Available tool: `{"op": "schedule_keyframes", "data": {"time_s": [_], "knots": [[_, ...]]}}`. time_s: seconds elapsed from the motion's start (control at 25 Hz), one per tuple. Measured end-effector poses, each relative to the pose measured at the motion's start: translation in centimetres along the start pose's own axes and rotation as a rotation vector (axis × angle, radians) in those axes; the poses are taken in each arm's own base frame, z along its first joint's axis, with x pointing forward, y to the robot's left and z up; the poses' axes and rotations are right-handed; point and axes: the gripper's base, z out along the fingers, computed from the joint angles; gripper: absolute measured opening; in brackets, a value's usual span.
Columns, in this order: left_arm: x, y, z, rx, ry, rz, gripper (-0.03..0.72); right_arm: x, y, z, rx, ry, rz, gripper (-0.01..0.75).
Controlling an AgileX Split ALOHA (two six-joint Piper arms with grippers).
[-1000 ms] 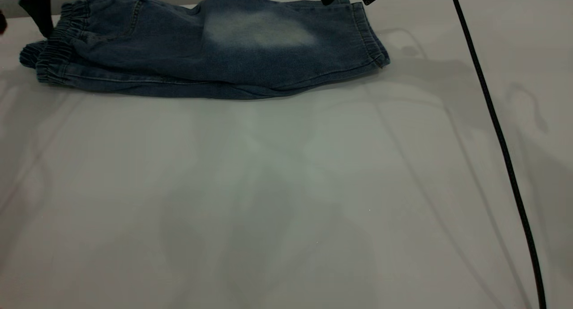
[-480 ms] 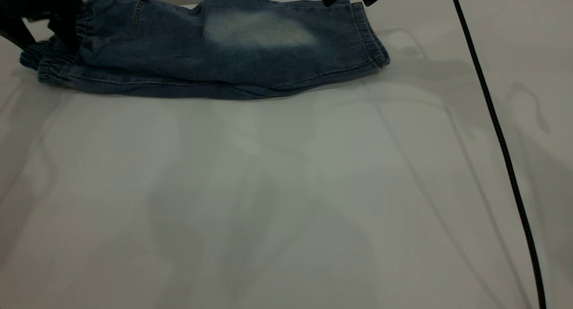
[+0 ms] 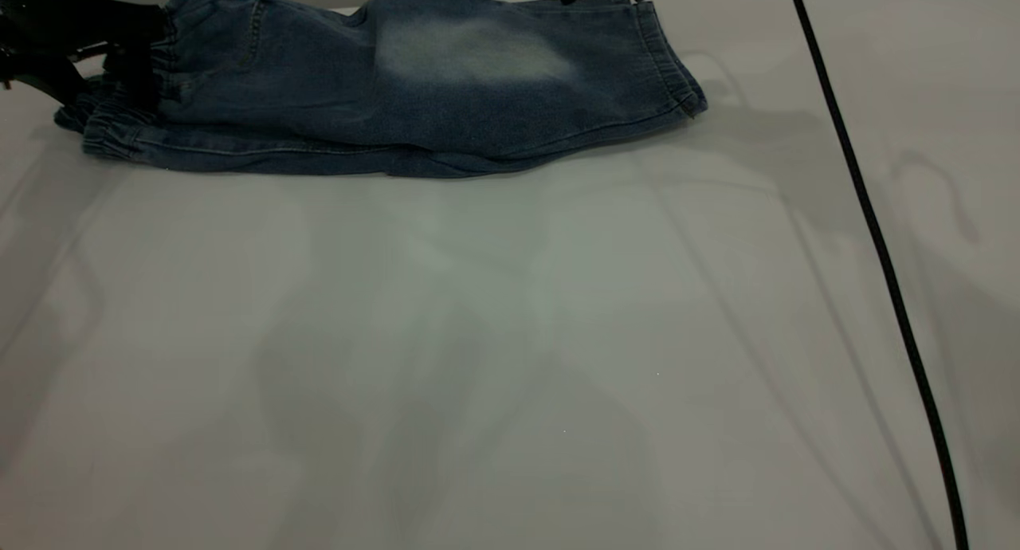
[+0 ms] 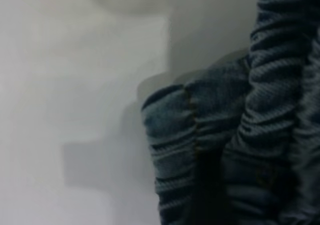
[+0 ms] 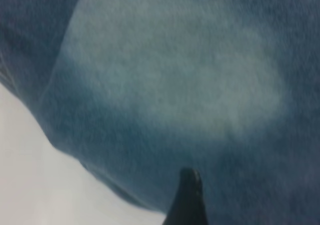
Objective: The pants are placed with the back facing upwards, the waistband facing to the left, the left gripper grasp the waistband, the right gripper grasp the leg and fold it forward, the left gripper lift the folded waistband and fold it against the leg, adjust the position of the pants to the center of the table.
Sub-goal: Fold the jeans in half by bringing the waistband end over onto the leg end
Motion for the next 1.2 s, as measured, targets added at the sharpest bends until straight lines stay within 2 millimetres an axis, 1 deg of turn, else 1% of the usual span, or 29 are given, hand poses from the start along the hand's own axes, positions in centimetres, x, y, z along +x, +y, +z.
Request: {"op": "schedule_keyframes", "data": {"time_s": [0.16, 0.24, 0.28, 0.32, 0.44, 0.64, 0.8, 0.92, 1.04, 1.2], "knots": [[-0.5, -0.1, -1.5, 0.001, -0.001, 0.002, 0.232, -0.7, 1.8, 0.7, 0.019, -0.061, -0.035, 0.531], [-0.9, -0.1, -2.7, 0.004, -0.008, 0.003, 0.130, -1.0, 2.5, 1.0, 0.032, -0.094, -0.049, 0.531], [-1.1, -0.2, -3.3, 0.005, -0.014, 0.008, 0.087, -1.1, 2.6, 1.1, 0.042, -0.114, -0.050, 0.531], [-1.3, -0.2, -3.7, 0.005, -0.014, 0.013, 0.074, -1.3, 2.7, 1.2, 0.051, -0.130, -0.054, 0.531], [-1.9, -0.2, -5.6, 0.006, -0.019, 0.020, 0.074, -1.3, 2.5, 1.7, 0.066, -0.152, -0.048, 0.531], [-2.6, -0.2, -8.5, 0.004, -0.001, 0.068, 0.074, 0.1, 2.8, 3.8, 0.048, -0.093, -0.039, 0.531], [-3.8, -0.4, -11.3, 0.020, -0.095, 0.073, 0.074, 1.3, 3.8, 5.6, 0.039, -0.043, -0.076, 0.531], [-4.3, -1.0, -13.2, 0.071, -0.154, 0.074, 0.075, 1.7, 4.2, 6.1, 0.053, -0.014, -0.119, 0.531], [-4.4, -1.5, -13.9, 0.117, -0.171, 0.085, 0.075, 2.0, 4.1, 6.1, 0.082, 0.014, -0.143, 0.531], [-4.4, -2.1, -14.0, 0.173, -0.181, 0.089, 0.075, 2.6, 3.6, 6.0, 0.126, 0.088, -0.168, 0.531]]}}
